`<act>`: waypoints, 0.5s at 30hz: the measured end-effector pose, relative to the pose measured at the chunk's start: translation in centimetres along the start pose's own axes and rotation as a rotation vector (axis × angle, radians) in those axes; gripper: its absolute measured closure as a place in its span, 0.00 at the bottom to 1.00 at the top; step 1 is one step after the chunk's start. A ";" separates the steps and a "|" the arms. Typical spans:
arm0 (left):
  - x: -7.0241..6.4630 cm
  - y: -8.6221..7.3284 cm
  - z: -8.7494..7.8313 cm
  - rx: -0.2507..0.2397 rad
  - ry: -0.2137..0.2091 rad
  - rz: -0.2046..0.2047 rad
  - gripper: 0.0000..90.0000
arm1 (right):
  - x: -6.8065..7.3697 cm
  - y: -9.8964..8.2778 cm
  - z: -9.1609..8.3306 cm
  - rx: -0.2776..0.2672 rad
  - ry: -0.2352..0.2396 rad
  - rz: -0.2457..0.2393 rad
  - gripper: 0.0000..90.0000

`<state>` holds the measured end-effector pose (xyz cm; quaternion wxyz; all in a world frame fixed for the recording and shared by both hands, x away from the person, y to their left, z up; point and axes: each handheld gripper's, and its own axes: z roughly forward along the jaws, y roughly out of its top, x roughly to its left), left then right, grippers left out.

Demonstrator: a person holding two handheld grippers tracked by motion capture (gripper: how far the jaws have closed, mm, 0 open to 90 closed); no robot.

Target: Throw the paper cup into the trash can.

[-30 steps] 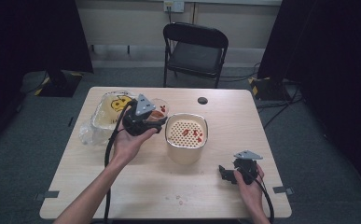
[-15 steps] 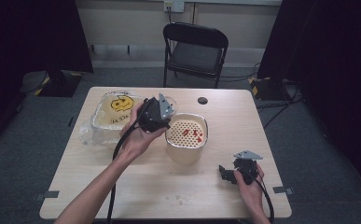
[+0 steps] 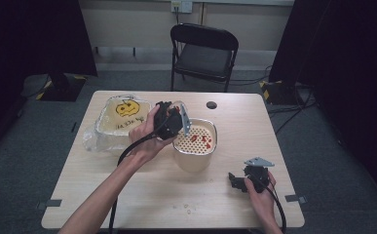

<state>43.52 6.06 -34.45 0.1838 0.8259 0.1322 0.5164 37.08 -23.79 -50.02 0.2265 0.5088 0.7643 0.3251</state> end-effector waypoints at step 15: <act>-0.7 0.5 0.2 0.013 0.130 0.161 0.42 | 0.0 0.0 0.0 0.000 0.000 0.000 0.10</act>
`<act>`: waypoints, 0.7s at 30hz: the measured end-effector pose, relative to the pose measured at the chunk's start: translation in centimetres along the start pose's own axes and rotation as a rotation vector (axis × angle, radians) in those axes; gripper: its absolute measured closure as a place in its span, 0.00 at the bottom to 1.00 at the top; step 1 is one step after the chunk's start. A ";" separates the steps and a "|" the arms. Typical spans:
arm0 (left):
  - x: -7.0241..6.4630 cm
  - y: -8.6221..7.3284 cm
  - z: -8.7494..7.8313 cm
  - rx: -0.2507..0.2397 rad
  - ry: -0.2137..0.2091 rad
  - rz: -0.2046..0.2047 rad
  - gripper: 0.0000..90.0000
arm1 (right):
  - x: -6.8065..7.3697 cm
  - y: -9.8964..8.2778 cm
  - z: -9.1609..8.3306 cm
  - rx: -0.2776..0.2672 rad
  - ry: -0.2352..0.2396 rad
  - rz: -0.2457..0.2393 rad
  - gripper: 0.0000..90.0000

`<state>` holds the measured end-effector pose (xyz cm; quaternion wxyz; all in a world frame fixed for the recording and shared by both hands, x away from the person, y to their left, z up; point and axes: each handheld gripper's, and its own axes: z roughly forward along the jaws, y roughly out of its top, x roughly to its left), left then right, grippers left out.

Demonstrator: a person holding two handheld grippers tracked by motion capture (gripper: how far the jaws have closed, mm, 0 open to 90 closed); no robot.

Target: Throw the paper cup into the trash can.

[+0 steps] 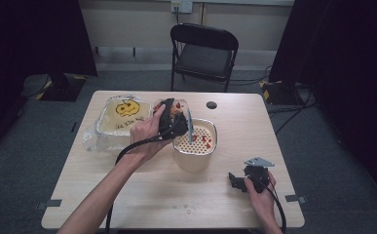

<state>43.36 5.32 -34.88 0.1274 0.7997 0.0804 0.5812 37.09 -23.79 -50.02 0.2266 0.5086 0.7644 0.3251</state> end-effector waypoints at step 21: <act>-1.6 1.8 -0.2 -0.003 0.121 0.360 0.42 | 0.0 0.0 0.0 0.001 0.001 0.001 0.10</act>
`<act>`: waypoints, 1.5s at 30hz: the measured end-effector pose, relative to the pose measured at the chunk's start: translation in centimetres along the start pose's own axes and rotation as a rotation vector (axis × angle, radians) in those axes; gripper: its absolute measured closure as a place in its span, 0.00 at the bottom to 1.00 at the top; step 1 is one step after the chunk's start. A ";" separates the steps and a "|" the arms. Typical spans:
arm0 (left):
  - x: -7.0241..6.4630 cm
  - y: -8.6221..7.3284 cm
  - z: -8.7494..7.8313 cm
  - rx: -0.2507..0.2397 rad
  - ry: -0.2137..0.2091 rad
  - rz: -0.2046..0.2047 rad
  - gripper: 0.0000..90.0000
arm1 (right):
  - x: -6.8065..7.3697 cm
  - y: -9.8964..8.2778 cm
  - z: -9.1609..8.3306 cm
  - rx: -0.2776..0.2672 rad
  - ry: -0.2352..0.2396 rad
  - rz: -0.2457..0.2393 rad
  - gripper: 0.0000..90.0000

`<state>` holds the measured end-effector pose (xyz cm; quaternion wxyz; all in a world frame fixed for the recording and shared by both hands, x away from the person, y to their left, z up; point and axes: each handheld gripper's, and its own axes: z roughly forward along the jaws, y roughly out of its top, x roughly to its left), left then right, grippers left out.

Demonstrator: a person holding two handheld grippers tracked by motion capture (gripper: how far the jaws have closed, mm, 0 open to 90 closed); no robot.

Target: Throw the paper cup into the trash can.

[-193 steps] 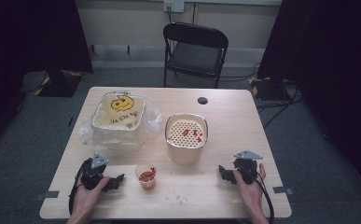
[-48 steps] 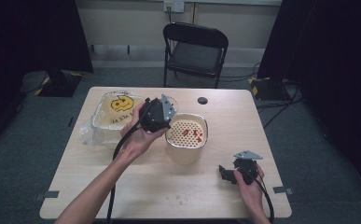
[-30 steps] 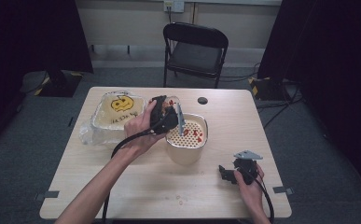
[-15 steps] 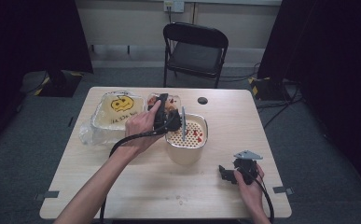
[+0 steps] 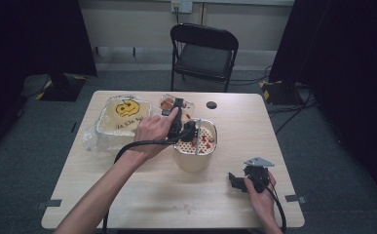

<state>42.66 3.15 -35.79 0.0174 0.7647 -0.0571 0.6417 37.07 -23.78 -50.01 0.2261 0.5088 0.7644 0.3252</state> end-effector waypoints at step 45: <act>-0.9 1.9 -0.5 0.031 0.227 0.644 0.43 | 0.0 0.0 0.0 -0.001 -0.001 0.001 0.10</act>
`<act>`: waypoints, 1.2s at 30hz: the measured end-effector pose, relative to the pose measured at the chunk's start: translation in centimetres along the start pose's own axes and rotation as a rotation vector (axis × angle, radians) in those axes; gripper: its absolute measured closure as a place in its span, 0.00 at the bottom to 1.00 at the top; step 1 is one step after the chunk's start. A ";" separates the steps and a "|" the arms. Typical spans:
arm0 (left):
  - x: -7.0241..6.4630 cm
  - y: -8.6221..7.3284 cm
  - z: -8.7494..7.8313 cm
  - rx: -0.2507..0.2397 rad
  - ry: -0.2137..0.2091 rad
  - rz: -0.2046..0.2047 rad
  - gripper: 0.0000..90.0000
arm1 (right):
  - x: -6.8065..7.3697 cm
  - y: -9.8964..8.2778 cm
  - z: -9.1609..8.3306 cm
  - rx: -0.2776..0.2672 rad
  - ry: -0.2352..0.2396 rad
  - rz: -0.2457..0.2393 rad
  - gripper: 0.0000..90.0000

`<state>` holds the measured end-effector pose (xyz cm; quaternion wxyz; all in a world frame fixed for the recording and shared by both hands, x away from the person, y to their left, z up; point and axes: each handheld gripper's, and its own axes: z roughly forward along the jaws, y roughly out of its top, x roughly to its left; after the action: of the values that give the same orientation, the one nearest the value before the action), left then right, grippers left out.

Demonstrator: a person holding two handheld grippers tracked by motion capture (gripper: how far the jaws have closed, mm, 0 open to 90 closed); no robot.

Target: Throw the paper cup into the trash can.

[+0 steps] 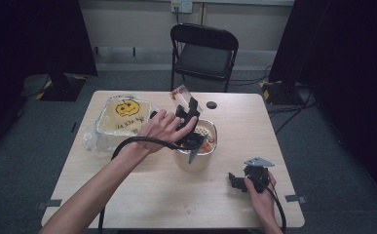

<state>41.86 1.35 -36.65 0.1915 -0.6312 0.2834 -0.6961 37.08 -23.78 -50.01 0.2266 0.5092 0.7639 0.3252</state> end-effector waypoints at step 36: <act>2.4 -8.4 1.1 -0.332 -0.606 -1.577 0.43 | 0.0 0.0 0.0 0.000 0.000 -0.001 0.10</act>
<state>43.38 6.12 -29.45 -0.3755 -0.8221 -0.2030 -0.3767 37.08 -23.79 -50.02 0.2266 0.5087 0.7643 0.3251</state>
